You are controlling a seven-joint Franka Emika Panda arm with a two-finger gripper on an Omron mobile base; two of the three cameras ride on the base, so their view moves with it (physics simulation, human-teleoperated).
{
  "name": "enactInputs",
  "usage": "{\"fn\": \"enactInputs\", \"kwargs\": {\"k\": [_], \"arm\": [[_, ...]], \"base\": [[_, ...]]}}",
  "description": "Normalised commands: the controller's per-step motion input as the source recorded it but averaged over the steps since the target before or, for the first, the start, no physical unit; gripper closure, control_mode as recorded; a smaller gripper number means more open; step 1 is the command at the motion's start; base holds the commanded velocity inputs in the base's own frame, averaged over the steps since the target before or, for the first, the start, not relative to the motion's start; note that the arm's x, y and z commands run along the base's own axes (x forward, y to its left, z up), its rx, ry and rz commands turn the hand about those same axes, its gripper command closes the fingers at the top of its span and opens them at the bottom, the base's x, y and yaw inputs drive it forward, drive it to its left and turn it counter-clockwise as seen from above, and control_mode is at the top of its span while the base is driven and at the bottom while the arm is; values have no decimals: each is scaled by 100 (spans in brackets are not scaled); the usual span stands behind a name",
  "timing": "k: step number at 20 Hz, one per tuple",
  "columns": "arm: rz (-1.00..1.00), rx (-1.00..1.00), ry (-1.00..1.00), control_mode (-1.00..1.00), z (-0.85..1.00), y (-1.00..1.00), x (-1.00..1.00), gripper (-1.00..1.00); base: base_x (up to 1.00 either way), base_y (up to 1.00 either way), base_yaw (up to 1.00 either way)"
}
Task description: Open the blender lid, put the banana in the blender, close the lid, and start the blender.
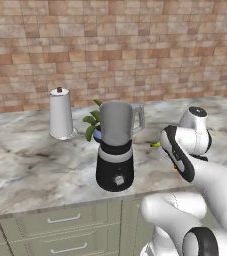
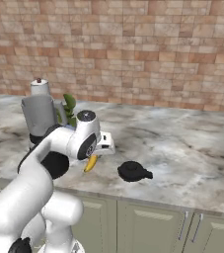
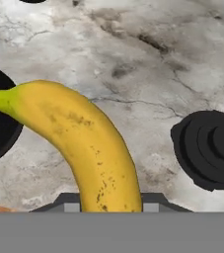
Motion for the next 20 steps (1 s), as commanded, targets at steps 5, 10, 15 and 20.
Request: {"fn": "enactInputs", "kwargs": {"k": [5,10,15,20], "arm": [[0,0,-23,-100,100,0,-36,100],[0,0,-20,-100,99,0,-47,100],[0,-1,-15,-100,91,3,-33,100],[-2,-3,-15,-100,90,4,-25,100]], "base": [[0,0,0],[0,0,0],[0,0,0],[0,0,0]]}}
